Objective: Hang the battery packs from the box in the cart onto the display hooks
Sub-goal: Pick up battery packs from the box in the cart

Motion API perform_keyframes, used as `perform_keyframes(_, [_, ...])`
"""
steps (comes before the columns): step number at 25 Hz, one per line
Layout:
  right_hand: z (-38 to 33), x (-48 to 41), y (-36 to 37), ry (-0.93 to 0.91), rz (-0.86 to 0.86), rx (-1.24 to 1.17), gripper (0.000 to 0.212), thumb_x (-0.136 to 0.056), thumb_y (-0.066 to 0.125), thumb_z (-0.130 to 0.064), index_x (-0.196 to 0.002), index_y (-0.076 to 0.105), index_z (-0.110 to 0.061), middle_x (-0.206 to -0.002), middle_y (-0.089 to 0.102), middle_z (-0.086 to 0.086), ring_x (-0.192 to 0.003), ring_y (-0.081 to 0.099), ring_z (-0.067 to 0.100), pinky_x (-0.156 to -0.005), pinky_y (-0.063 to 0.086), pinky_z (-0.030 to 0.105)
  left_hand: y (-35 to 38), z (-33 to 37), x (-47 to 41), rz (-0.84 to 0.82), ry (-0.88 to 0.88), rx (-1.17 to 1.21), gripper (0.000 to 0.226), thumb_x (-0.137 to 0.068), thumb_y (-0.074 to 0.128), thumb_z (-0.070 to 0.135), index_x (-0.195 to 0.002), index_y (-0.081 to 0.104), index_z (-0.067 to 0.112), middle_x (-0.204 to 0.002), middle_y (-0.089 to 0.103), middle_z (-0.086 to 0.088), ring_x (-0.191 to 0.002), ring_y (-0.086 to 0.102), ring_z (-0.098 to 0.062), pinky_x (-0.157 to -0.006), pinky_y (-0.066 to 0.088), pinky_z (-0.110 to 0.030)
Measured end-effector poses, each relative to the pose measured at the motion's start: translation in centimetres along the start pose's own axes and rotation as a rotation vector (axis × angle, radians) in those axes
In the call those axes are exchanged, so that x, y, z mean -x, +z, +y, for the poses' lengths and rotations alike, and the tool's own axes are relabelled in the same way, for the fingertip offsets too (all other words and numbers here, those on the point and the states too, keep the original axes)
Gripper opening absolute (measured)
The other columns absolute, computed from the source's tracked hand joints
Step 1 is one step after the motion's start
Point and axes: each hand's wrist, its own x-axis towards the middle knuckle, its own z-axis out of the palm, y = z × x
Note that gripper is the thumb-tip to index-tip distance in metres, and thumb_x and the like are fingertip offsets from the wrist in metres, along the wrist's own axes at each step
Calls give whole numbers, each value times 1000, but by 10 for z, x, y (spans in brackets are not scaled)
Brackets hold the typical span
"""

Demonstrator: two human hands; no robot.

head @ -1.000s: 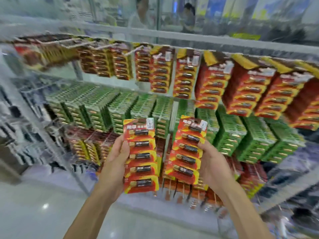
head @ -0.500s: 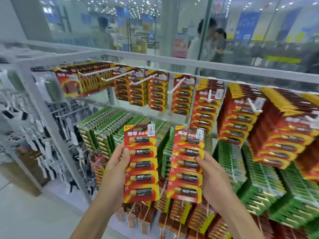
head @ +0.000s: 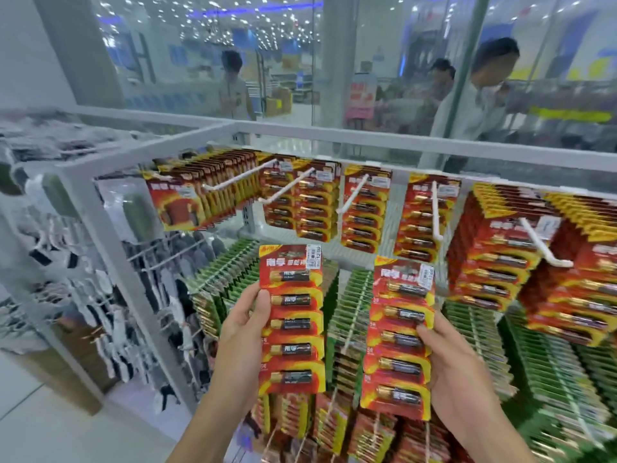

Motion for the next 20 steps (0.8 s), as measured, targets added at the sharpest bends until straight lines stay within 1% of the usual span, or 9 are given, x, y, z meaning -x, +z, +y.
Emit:
perform_keyframes(2, [6,-8,18,-14,33,-21,42,-96,57,-17,-137,61,-24,-122,75,11,-107,72,38,-88,55,55,-17,11,-18,-7,21,6,28,-101,54,38,-124,69,30,-111,78,-12,-95,76,-40,-84,61,-58])
perform_keyframes(4, [13,-14,32,-31,71,-48,41,-99,57,-16,-139,60,-23,-122,75,10,-106,73,37,-85,56,52,-33,26,-34,-14,55,13,30,-102,53,36,-127,67,29,-112,78,-11,-95,77,-37,-77,62,-51])
perform_keyframes(6, [21,-21,45,-31,125,-57,43,-100,57,-14,-143,57,-21,-121,75,10,-103,74,36,-80,56,50,-50,39,-50,-23,82,24,30,-104,52,35,-129,66,27,-113,78,-12,-93,77,-36,-73,63,-48])
perform_keyframes(8, [27,-24,58,-30,138,-61,38,-101,53,-12,-138,60,-18,-117,76,13,-96,76,36,-74,59,49,-65,53,-63,-22,114,26,29,-104,51,35,-126,68,27,-111,78,-12,-90,78,-35,-72,63,-47])
perform_keyframes(11, [33,-22,76,-10,105,-57,32,-102,50,-10,-128,66,-18,-114,76,18,-91,77,38,-65,64,50,-81,73,-77,-27,170,53,26,-105,50,31,-118,72,26,-103,79,-11,-80,78,-31,-62,64,-42])
perform_keyframes(13, [38,-23,84,-7,113,-63,32,-101,51,-10,-126,67,-19,-116,75,18,-94,76,38,-68,64,52,-89,84,-86,-27,189,36,26,-107,49,29,-119,71,27,-103,79,-10,-81,78,-31,-64,65,-44])
perform_keyframes(15, [43,-23,90,-14,125,-61,33,-100,52,-11,-128,67,-18,-118,74,18,-98,75,40,-75,62,54,-93,91,-93,-47,194,-1,27,-107,49,30,-123,70,27,-107,79,-10,-87,78,-34,-69,65,-48])
perform_keyframes(17, [46,-24,96,-29,143,-60,32,-99,53,-10,-127,67,-19,-118,74,18,-97,75,38,-81,59,52,-94,95,-97,-65,174,-16,27,-107,49,31,-126,68,28,-108,79,-9,-89,78,-35,-70,65,-48])
perform_keyframes(20, [46,-24,102,-41,159,-61,29,-100,52,-8,-122,69,-19,-112,77,16,-89,78,34,-73,61,49,-95,98,-98,-73,138,-22,24,-106,51,32,-123,69,31,-107,79,-6,-89,78,-31,-64,64,-42])
